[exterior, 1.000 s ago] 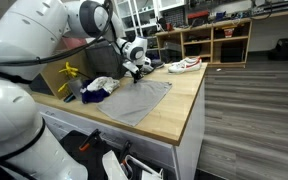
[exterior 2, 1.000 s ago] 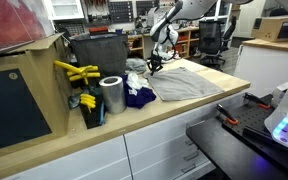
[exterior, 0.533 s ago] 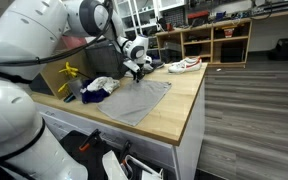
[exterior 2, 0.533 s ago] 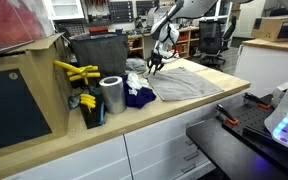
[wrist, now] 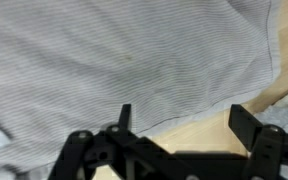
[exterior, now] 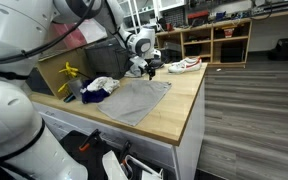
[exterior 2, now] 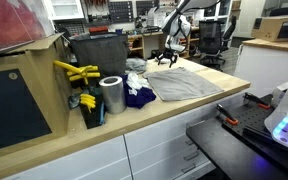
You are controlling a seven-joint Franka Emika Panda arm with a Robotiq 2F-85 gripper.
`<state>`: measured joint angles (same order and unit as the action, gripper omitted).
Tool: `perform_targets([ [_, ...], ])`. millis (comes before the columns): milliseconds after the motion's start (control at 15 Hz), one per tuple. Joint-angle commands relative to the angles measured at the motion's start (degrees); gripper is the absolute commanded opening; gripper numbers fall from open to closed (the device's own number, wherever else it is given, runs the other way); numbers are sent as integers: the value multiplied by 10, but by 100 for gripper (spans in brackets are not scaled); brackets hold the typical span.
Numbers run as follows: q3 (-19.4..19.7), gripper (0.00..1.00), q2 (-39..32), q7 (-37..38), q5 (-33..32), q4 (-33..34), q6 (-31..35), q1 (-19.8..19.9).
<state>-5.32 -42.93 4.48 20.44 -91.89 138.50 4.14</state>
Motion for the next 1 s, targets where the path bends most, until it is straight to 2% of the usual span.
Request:
perform_targets([
  [0,21,100,68,-8,-12,-86,-19,14],
  [333,44,100,130,-27,-48,-139,-137,28],
  [667,70,100,206,-30,-123,-172,-279,16],
  [933,68,100,261,-38,-167,-197,-335,6],
])
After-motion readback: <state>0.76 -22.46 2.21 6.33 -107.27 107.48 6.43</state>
